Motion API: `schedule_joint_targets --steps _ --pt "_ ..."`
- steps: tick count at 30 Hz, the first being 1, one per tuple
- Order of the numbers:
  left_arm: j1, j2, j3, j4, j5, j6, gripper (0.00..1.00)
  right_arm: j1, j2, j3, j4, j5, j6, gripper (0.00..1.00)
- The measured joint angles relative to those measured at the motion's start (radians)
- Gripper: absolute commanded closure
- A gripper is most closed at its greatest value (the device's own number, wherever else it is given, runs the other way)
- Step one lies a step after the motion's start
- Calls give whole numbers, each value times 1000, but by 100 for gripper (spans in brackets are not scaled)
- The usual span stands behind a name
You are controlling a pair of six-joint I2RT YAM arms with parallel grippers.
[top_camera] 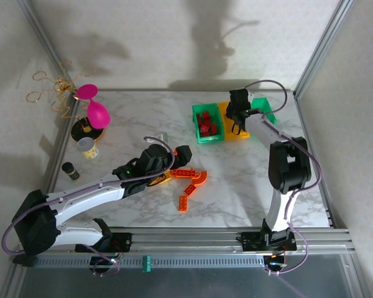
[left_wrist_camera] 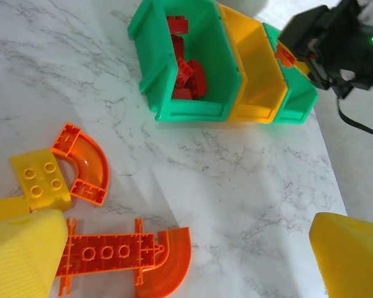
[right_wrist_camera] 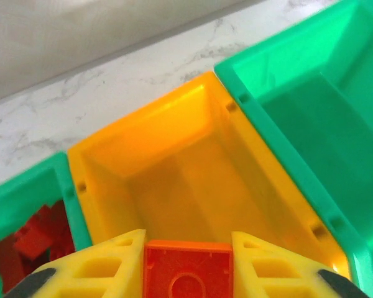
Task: Sort the legos into containers by color
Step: Place the lego in the container, then move the lego to the center of the table.
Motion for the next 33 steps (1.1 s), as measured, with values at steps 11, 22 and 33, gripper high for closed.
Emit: schedule_joint_targets --steps 11,22,33 --pt "0 31 30 22 3 11 0 -5 50 60 -23 -30 -55 45" --pt "0 -70 -16 4 -2 2 0 125 -280 -256 -22 -79 -47 35" --pt "0 -187 -156 -68 -87 -73 0 401 -315 -412 -18 -93 0 28"
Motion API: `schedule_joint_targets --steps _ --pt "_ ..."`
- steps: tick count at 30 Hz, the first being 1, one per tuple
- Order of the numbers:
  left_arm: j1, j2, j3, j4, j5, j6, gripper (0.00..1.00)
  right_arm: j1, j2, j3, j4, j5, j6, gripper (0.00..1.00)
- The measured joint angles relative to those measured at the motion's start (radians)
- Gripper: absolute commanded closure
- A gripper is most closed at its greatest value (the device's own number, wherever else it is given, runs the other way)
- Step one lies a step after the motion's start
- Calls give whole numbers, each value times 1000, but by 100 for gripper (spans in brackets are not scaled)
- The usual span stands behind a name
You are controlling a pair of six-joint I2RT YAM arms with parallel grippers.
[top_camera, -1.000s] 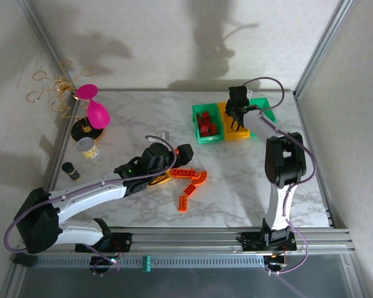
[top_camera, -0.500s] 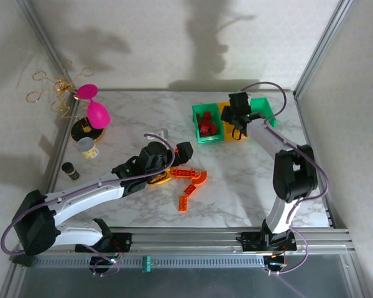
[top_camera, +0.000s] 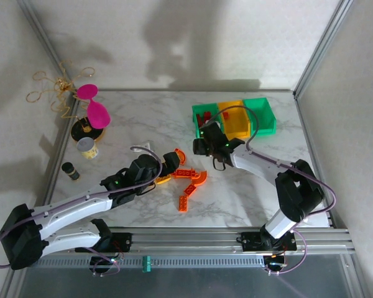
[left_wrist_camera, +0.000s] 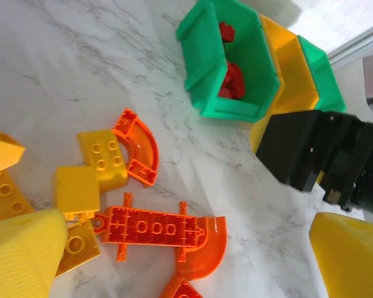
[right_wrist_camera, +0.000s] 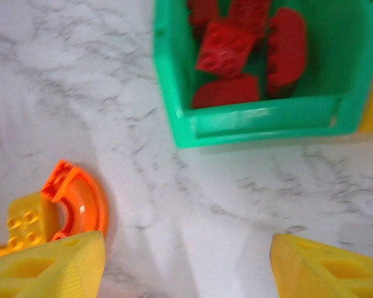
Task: Sort the legos into containers by color
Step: Move the lego to the center of the table.
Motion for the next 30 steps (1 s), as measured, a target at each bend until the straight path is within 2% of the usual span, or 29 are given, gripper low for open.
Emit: schedule_joint_targets --steps 5,10,20,30 --pt "1 -36 -10 -29 -37 -24 0 76 87 20 27 -14 14 26" --pt "1 -58 -22 -45 -56 -42 0 112 208 86 41 -35 13 27" --pt "1 -113 -55 -80 -80 -57 1 120 298 154 53 -62 2 34" --pt "5 -116 -55 -80 -92 -56 0 120 365 205 38 -68 -2 34"
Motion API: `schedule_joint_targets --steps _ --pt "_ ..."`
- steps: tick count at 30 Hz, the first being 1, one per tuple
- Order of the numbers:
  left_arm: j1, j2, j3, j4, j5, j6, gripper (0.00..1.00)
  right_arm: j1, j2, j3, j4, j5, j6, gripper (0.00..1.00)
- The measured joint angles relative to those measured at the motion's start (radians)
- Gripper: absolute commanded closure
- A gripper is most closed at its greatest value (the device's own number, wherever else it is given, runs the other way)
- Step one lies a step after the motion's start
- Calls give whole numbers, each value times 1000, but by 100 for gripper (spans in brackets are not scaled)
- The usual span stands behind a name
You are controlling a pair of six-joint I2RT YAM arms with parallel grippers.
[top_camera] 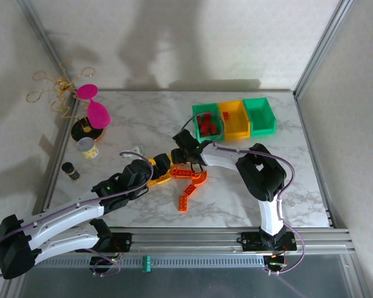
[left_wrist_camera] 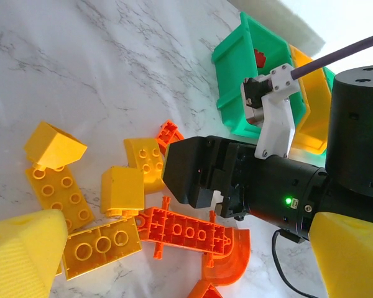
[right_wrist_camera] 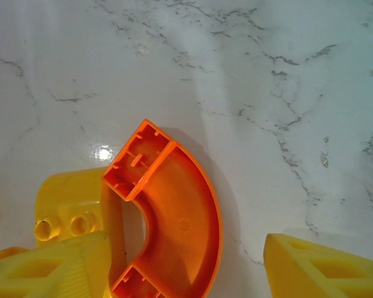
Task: Sort the legos into containers by color
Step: Move the lego to the center of the table.
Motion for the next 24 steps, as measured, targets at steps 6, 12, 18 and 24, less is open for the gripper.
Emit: schedule_joint_targets --steps 6,12,18,24 --pt "0 1 0 0 -3 0 0 0 32 39 -16 16 2 35" --pt "0 2 0 0 -4 0 0 -6 44 52 -23 19 16 36" --pt "0 5 0 0 -4 0 0 -20 35 23 -19 19 27 36" --pt "0 8 0 2 -3 0 0 -31 1 -21 -32 20 31 33"
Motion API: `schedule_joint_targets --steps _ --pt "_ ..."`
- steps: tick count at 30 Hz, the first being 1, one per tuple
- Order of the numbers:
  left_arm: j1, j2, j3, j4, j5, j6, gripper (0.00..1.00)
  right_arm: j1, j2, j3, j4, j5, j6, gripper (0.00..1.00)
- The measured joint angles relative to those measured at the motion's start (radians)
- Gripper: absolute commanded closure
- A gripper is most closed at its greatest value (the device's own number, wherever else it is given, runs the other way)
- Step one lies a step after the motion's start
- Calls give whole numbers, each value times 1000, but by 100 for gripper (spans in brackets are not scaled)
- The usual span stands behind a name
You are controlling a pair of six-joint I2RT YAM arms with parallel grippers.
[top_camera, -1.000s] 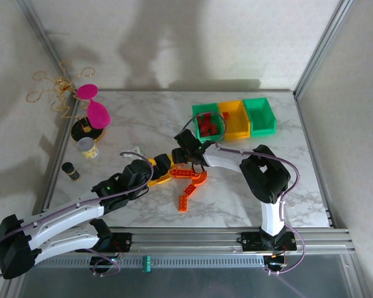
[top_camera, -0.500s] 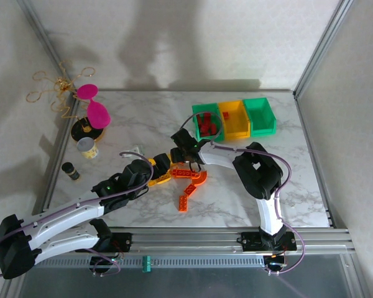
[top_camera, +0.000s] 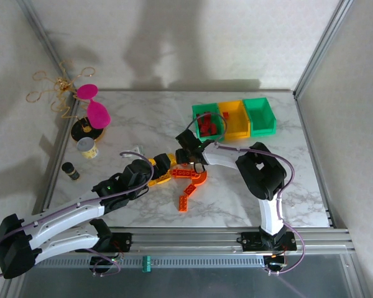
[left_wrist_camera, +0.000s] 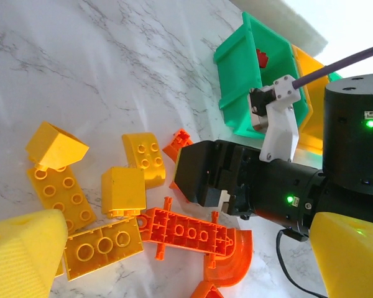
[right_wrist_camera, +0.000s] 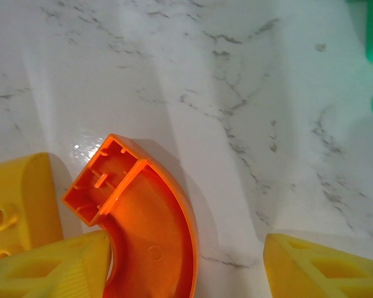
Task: Sort the legos into containers by color
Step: Move the lego to the center of the table, then pick up the lego from the center of the table.
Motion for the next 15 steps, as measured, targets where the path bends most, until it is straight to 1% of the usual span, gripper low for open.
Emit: schedule_joint_targets --steps 3,5,7,11,15 --pt "0 13 0 3 0 0 0 -3 0 4 -7 -2 0 33" --pt "0 23 0 3 0 0 0 -3 7 18 -18 -3 0 36" --pt "0 30 0 3 1 0 0 -3 18 31 -20 -5 3 36" --pt "0 30 0 3 0 0 0 -3 43 61 -21 -26 -5 34" --pt "0 26 0 3 0 0 0 0 55 77 -26 -27 -16 35"
